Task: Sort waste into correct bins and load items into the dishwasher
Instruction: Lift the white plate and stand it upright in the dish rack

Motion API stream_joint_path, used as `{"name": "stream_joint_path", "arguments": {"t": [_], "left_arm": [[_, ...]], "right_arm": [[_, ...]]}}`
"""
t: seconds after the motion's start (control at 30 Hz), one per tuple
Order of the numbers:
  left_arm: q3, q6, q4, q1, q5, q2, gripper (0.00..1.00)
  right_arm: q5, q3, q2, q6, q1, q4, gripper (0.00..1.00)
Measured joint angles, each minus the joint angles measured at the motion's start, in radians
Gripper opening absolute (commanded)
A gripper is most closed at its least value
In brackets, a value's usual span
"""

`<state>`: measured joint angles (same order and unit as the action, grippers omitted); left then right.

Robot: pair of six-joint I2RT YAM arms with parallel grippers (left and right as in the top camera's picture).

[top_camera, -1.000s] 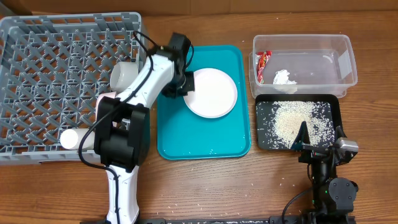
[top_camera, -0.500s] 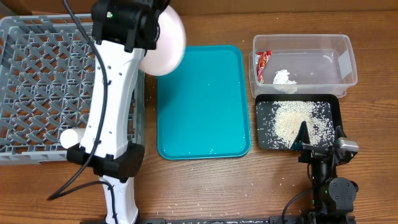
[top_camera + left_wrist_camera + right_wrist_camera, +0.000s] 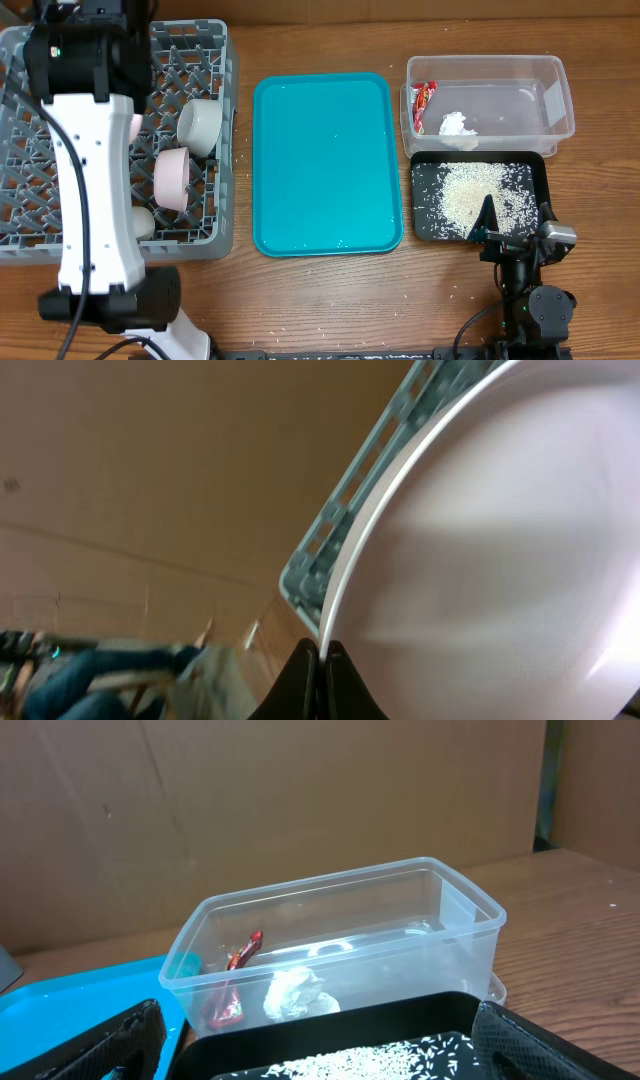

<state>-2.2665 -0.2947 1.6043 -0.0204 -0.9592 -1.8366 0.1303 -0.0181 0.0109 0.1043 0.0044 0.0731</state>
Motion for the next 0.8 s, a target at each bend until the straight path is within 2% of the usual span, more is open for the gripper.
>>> {"name": "stream_joint_path", "arguments": {"t": [0.13, 0.2, 0.43, 0.53, 0.7, 0.73, 0.77, 0.8], "left_arm": [[0.148, 0.044, -0.18, -0.054, -0.01, -0.014, 0.04], [0.223, 0.105, -0.287, -0.06, -0.013, -0.014, 0.04], [0.381, 0.28, -0.52, -0.06, -0.011, -0.016, 0.04], [0.435, 0.348, -0.572, -0.06, 0.015, -0.016, 0.04], [0.455, 0.381, -0.579, -0.06, 0.05, -0.029, 0.05], [0.455, 0.383, -0.578, -0.06, 0.053, -0.033, 0.08], [0.455, 0.384, -0.573, -0.06, 0.058, -0.04, 0.16], [0.456, 0.392, -0.568, -0.06, 0.06, -0.046, 0.31]], "right_arm": [[0.0, 0.0, 0.0, 0.0, 0.0, 0.0, 1.0], [0.0, 0.0, 0.0, 0.0, 0.0, -0.001, 1.0], [0.0, 0.0, 0.0, 0.0, 0.0, 0.0, 1.0], [0.0, 0.0, 0.0, 0.0, 0.0, 0.0, 1.0], [0.0, 0.0, 0.0, 0.0, 0.0, 0.0, 1.0], [0.0, 0.0, 0.0, 0.0, 0.0, 0.0, 1.0], [0.0, 0.0, 0.0, 0.0, 0.0, 0.0, 1.0], [0.0, 0.0, 0.0, 0.0, 0.0, 0.0, 1.0]]}}
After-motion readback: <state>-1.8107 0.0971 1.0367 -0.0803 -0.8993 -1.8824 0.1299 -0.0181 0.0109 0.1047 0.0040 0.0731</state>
